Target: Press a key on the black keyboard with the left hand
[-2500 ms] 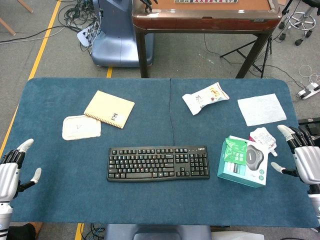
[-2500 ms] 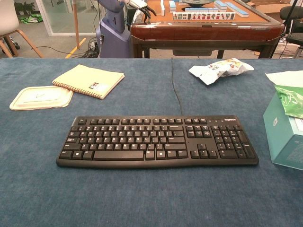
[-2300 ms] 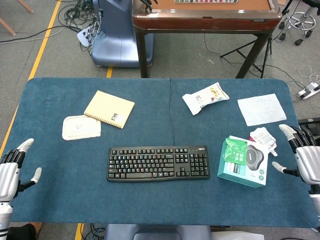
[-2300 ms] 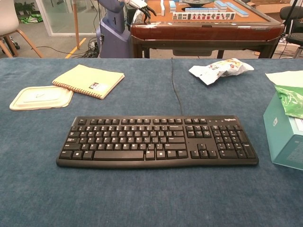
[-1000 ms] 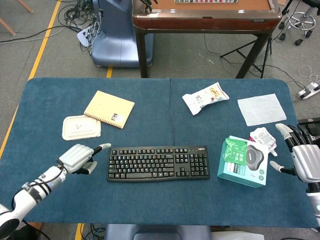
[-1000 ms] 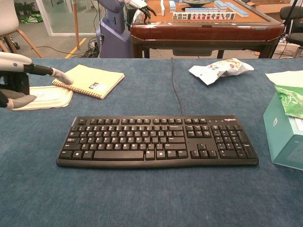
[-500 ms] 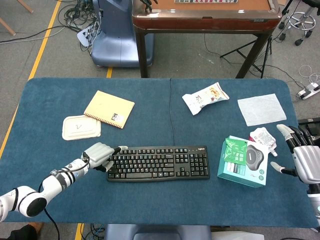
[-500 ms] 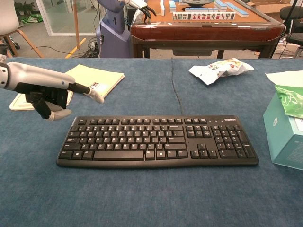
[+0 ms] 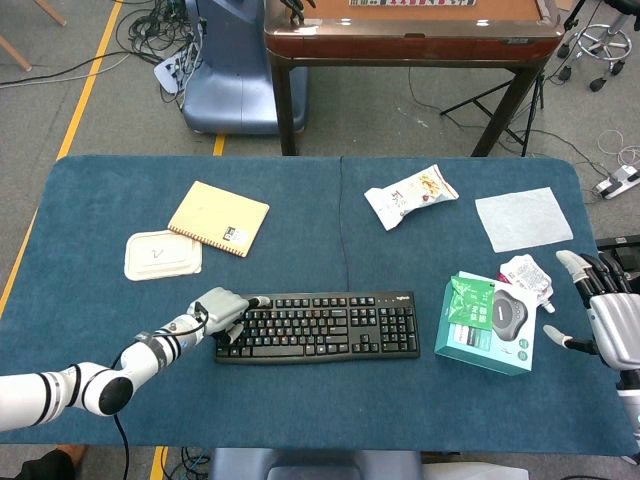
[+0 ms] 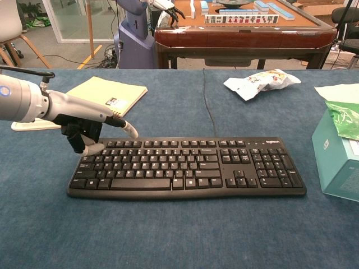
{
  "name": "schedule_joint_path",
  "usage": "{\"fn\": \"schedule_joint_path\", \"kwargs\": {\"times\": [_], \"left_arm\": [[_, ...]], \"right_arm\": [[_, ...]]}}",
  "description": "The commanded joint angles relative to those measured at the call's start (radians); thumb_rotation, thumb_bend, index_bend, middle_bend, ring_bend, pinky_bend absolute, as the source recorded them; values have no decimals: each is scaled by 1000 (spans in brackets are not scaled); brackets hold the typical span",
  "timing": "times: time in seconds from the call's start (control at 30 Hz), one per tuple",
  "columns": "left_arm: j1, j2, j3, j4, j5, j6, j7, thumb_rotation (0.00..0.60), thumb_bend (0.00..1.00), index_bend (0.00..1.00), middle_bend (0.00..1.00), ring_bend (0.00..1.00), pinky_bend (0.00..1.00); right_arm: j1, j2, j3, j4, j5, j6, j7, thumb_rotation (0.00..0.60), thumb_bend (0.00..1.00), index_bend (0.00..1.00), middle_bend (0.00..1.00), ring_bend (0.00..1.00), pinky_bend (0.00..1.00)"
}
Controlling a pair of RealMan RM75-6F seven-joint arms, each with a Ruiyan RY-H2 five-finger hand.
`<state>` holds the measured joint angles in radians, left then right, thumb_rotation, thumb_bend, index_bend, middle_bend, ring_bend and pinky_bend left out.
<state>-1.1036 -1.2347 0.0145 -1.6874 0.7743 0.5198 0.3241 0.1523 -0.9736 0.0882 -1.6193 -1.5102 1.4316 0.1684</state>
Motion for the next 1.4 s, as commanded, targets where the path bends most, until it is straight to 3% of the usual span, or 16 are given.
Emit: {"fn": "schedule_joint_path", "kwargs": {"times": [0.03, 0.3, 0.87, 1.2, 1.4], "left_arm": [[-28, -21, 19, 9, -35, 13, 16, 600, 585, 56, 991, 989, 1000], [-77, -49, 61, 33, -105, 27, 35, 600, 585, 56, 991, 989, 1000], [-119, -51, 121, 5, -140, 54, 53, 600, 585, 56, 991, 989, 1000], [-137, -68, 137, 9, -153, 63, 60, 600, 585, 56, 991, 989, 1000], [-123, -38, 120, -22, -133, 96, 33, 600, 585, 57, 991, 989, 1000]], "right_arm": [[-2, -1, -1, 2, 1, 0, 2, 600, 106, 53, 129, 83, 68], [-7, -2, -2, 9, 4, 5, 6, 600, 105, 53, 130, 83, 68], [-9, -3, 0, 11, 4, 6, 8, 600, 106, 53, 129, 83, 68], [-10, -3, 1, 15, 7, 5, 11, 600, 106, 53, 129, 83, 68], [-13, -2, 1, 16, 7, 9, 13, 600, 105, 53, 129, 83, 67]]}}
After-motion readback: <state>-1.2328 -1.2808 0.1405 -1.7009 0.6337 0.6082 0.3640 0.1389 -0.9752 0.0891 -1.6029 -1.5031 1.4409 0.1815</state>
